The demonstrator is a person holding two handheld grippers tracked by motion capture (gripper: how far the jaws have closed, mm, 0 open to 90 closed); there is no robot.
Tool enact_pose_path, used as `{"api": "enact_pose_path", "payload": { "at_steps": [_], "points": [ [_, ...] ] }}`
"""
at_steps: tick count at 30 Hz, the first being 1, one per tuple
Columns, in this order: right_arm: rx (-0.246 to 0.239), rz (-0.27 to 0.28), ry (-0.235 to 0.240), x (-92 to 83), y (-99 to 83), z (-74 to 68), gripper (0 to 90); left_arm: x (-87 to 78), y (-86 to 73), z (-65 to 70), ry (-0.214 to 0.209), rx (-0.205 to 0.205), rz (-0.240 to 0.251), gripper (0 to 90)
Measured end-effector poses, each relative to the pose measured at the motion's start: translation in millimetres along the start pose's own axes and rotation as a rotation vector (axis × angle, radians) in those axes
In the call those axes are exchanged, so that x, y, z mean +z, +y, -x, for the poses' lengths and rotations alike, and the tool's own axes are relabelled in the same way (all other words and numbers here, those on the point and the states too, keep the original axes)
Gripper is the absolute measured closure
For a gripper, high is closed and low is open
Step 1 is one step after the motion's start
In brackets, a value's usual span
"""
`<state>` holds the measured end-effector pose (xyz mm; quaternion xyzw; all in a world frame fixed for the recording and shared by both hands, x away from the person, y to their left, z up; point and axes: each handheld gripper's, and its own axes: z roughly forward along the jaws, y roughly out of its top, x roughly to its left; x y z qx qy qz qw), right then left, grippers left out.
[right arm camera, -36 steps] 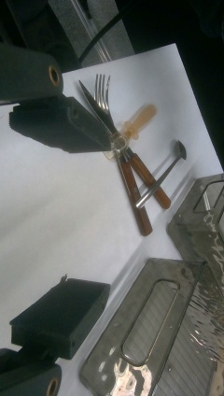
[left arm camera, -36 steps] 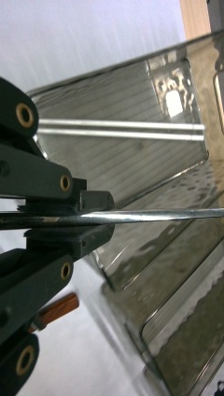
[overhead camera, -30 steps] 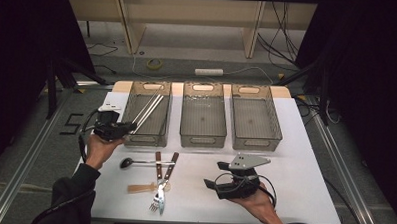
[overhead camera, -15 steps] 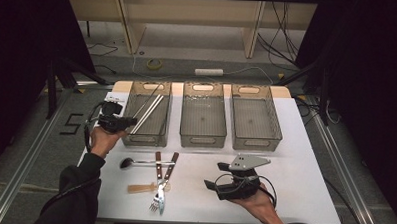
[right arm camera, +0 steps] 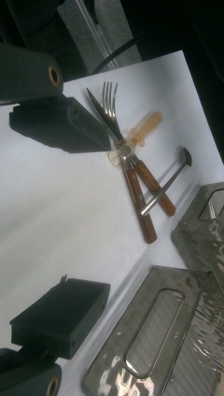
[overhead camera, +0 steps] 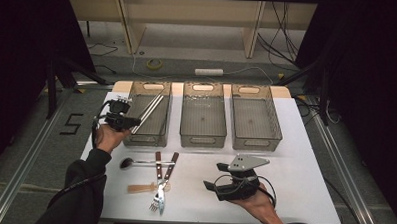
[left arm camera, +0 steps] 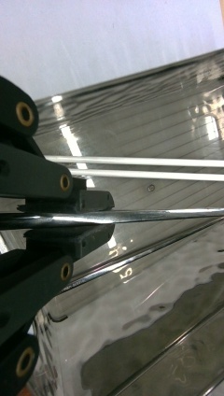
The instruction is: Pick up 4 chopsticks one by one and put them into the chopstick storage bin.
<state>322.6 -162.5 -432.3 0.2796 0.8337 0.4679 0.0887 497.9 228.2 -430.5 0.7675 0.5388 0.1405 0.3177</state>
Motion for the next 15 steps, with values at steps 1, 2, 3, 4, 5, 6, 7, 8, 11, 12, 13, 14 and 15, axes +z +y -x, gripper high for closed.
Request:
{"api": "enact_pose_path", "payload": {
  "at_steps": [1, 2, 3, 4, 5, 6, 7, 8, 11, 12, 13, 14, 15],
  "points": [
    [0.002, 0.001, 0.002, -0.2, 0.1, 0.1, 27.4, 0.5, 0.3, 0.6, -0.001, 0.002, -0.003, 82.8],
    [0.004, 0.002, 0.004, -0.3, 0.1, 0.2, 27.5, 0.8, 0.5, 1.3, -0.001, 0.002, -0.003, 82.7],
    [0.008, 0.001, 0.007, -0.5, -0.1, 0.2, 27.5, 1.1, 0.9, 2.0, 0.001, 0.001, -0.003, 82.7],
    [0.008, 0.0, 0.007, -0.7, -0.2, 0.1, 27.5, 1.3, 1.3, 2.6, 0.004, 0.001, -0.006, 82.6],
    [0.006, 0.0, 0.005, -0.8, -0.1, -0.1, 27.5, 1.7, 1.7, 3.5, 0.006, 0.0, -0.005, 82.5],
    [0.004, 0.004, 0.006, -0.6, 0.1, -0.2, 27.5, 1.6, 2.2, 4.1, 0.009, 0.008, -0.007, 82.5],
    [0.005, 0.005, 0.008, -0.7, 0.3, -0.3, 27.5, 1.4, 2.7, 5.1, 0.011, 0.011, -0.006, 82.4],
    [0.004, 0.005, 0.008, -0.7, 0.2, -0.3, 27.5, 1.1, 3.1, 5.9, 0.012, 0.013, -0.003, 82.1],
    [0.004, 0.002, 0.008, -0.6, 0.2, -0.4, 27.6, -0.8, 5.1, 7.4, 0.018, 0.007, 0.01, 73.3],
    [0.005, 0.003, 0.01, -0.5, 0.3, -0.4, 27.7, -1.8, 5.5, 8.1, 0.019, 0.009, 0.011, 68.4],
    [0.003, 0.001, 0.01, -0.5, 0.3, -0.3, 27.7, -3.3, 5.5, 9.4, 0.015, 0.008, 0.015, 64.9],
    [0.003, -0.001, 0.009, -0.6, 0.1, -0.6, 27.7, -5.3, 5.4, 10.8, 0.008, 0.012, 0.02, 62.2],
    [0.001, -0.002, 0.009, -0.6, 0.0, -0.7, 27.7, -7.5, 4.9, 12.3, 0.003, 0.017, 0.024, 59.0]
  ]
}}
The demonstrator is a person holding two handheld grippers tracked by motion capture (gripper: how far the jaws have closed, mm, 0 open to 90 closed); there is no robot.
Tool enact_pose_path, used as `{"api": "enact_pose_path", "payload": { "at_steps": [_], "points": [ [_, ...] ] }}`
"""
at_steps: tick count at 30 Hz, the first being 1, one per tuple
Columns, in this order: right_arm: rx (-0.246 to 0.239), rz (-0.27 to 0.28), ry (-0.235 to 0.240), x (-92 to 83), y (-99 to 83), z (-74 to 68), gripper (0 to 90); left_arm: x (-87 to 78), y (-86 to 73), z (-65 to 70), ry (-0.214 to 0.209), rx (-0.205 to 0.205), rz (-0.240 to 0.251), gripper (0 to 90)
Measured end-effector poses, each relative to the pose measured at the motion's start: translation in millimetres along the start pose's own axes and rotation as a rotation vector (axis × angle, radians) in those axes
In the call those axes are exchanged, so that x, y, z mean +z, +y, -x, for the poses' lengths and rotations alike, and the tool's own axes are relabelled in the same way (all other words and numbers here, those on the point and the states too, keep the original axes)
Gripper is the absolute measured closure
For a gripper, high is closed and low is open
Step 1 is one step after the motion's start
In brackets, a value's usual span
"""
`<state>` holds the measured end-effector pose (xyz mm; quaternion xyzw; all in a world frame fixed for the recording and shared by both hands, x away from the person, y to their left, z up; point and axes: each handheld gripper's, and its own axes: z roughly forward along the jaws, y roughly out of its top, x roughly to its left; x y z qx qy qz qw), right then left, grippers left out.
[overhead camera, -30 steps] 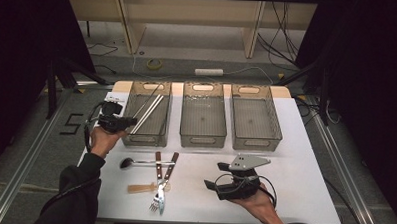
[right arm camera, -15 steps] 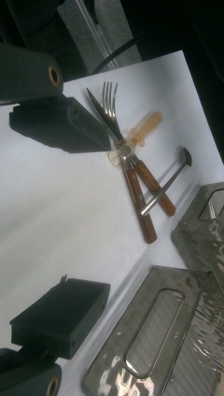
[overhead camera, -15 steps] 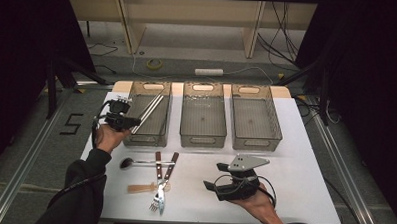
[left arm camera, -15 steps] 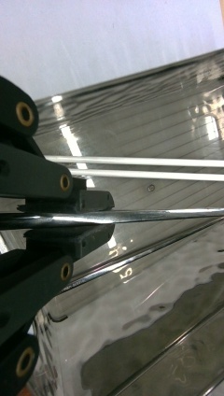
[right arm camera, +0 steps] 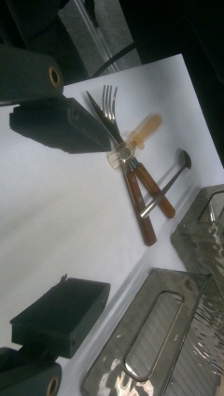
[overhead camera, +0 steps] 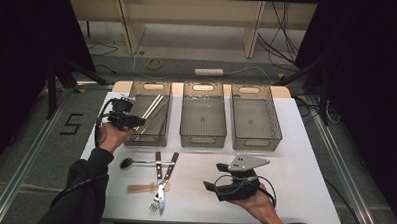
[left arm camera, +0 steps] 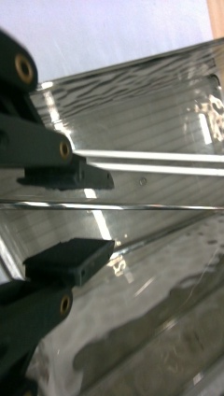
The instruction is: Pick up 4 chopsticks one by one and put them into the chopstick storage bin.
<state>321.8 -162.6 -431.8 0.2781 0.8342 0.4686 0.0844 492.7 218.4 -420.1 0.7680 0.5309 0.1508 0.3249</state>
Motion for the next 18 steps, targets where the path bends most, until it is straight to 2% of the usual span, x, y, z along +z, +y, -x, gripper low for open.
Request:
{"api": "enact_pose_path", "payload": {
  "at_steps": [2, 6, 9, 14, 18],
  "points": [
    [0.002, 0.003, 0.001, 0.0, 0.2, 0.3, 27.7, -4.6, -1.6, 2.9, -0.019, 0.005, -0.001, 52.2],
    [-0.001, 0.003, 0.001, -0.2, -0.1, -0.1, 27.7, -13.8, -6.8, 11.6, -0.057, 0.051, 0.008, 44.7],
    [-0.003, 0.003, 0.003, -0.2, 1.0, -0.8, 27.7, -23.7, -8.6, 17.4, -0.09, 0.067, 0.041, 39.7],
    [-0.007, 0.009, 0.007, -1.5, 0.7, -2.3, 27.7, -32.3, -14.9, 27.4, -0.13, 0.129, 0.016, 35.0],
    [-0.006, 0.009, 0.009, -2.0, 0.5, -2.6, 27.7, -33.4, -18.6, 34.3, -0.134, 0.185, -0.014, 33.1]
  ]
}}
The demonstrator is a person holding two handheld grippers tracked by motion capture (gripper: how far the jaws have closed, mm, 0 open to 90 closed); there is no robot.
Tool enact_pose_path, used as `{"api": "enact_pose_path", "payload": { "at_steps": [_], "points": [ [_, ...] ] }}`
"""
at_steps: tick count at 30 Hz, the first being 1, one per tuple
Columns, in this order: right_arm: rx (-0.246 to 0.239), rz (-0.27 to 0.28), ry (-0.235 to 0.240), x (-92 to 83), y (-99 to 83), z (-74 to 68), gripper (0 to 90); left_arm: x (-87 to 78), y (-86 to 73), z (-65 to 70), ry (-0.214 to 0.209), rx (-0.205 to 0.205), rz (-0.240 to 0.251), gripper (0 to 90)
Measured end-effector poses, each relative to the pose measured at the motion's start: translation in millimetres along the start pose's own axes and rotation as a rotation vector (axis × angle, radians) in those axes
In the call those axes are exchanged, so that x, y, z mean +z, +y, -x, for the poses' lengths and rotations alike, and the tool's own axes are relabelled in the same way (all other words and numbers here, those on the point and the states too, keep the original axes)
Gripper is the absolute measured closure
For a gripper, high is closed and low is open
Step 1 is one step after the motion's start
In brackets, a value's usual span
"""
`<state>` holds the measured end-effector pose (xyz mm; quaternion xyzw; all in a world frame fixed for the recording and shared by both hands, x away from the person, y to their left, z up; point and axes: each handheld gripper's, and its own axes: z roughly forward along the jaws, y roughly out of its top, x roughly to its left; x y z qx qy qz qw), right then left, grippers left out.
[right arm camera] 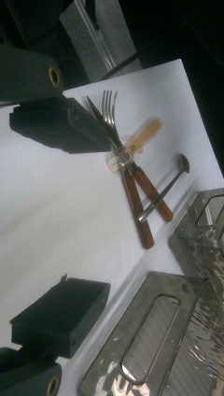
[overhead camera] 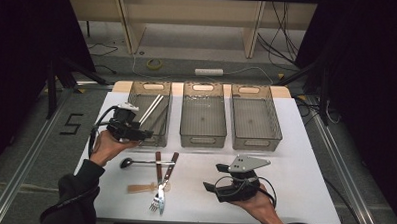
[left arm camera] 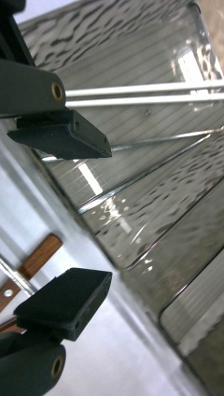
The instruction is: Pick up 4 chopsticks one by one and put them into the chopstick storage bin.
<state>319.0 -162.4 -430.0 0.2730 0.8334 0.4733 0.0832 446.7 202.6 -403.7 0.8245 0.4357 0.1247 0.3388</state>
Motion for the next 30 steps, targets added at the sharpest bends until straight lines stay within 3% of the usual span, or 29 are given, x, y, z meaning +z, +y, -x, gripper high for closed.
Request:
{"api": "enact_pose_path", "payload": {
  "at_steps": [8, 19, 30],
  "points": [
    [0.005, 0.002, 0.0, -0.5, -0.5, 0.8, 27.7, -3.5, -8.6, 12.9, -0.015, 0.088, -0.059, 30.0],
    [0.006, 0.001, 0.0, 0.3, -0.3, 0.4, 27.6, -2.6, -23.2, 21.1, -0.039, 0.147, -0.12, 23.8],
    [0.005, 0.004, 0.005, -0.1, -0.8, 1.4, 27.3, 5.8, -30.6, 31.6, -0.031, 0.233, -0.208, 23.3]
  ]
}}
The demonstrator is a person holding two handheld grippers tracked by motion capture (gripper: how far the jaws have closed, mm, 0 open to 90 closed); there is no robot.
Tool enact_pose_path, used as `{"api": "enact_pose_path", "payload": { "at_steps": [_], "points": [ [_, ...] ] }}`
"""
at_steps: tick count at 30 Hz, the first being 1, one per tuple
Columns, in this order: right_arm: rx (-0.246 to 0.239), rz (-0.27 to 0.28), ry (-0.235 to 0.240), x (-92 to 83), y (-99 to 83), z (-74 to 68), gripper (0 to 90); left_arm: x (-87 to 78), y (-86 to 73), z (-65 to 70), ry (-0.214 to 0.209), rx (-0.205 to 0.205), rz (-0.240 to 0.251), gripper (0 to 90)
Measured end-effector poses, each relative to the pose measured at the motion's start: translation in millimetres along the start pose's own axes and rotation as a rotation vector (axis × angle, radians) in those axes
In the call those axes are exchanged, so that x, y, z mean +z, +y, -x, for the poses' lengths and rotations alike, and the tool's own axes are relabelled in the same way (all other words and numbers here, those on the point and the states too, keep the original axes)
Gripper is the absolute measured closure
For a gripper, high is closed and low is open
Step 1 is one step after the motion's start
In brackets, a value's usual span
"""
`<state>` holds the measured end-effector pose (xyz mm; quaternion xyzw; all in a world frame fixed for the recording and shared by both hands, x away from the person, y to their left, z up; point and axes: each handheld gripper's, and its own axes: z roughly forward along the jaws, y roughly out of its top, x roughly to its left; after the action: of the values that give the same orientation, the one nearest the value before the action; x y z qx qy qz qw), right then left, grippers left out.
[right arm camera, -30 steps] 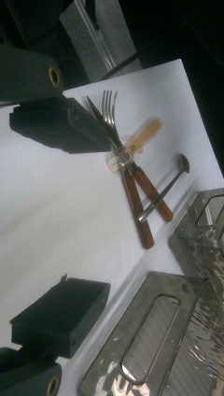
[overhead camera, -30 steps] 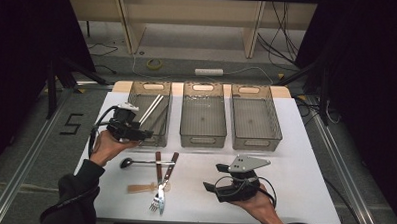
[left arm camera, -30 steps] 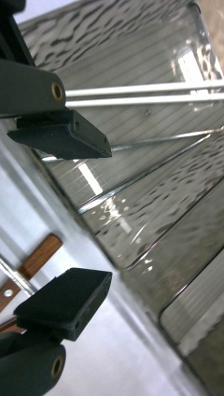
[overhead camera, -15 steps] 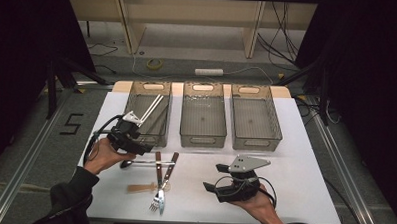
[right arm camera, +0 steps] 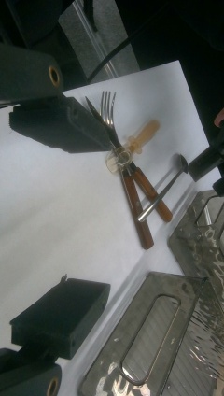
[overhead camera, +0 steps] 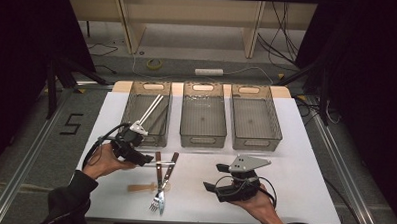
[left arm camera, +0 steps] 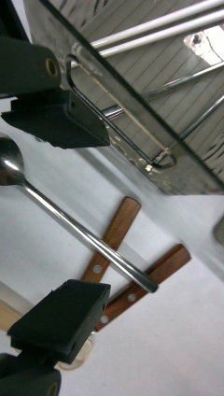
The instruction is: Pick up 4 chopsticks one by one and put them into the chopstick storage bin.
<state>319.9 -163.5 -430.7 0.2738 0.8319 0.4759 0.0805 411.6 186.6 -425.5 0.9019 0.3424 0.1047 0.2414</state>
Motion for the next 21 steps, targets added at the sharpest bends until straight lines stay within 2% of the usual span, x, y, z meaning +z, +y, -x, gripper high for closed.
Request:
{"api": "enact_pose_path", "payload": {
  "at_steps": [5, 14, 16, 21],
  "points": [
    [0.002, 0.003, 0.001, -0.4, -0.7, 1.1, 27.2, 2.9, 0.1, 3.7, -0.008, 0.028, -0.03, 23.1],
    [0.003, -0.002, 0.006, 0.8, -0.6, 2.4, 27.2, 7.8, -2.0, 6.2, -0.012, 0.051, -0.052, 24.0],
    [0.002, -0.001, 0.006, 0.9, -0.4, 2.4, 27.2, 9.3, -2.6, 6.5, -0.013, 0.075, -0.072, 24.5],
    [-0.002, -0.002, 0.007, 1.5, -0.2, 1.7, 27.2, 14.5, -4.1, 8.7, -0.004, 0.099, -0.099, 25.6]
  ]
}}
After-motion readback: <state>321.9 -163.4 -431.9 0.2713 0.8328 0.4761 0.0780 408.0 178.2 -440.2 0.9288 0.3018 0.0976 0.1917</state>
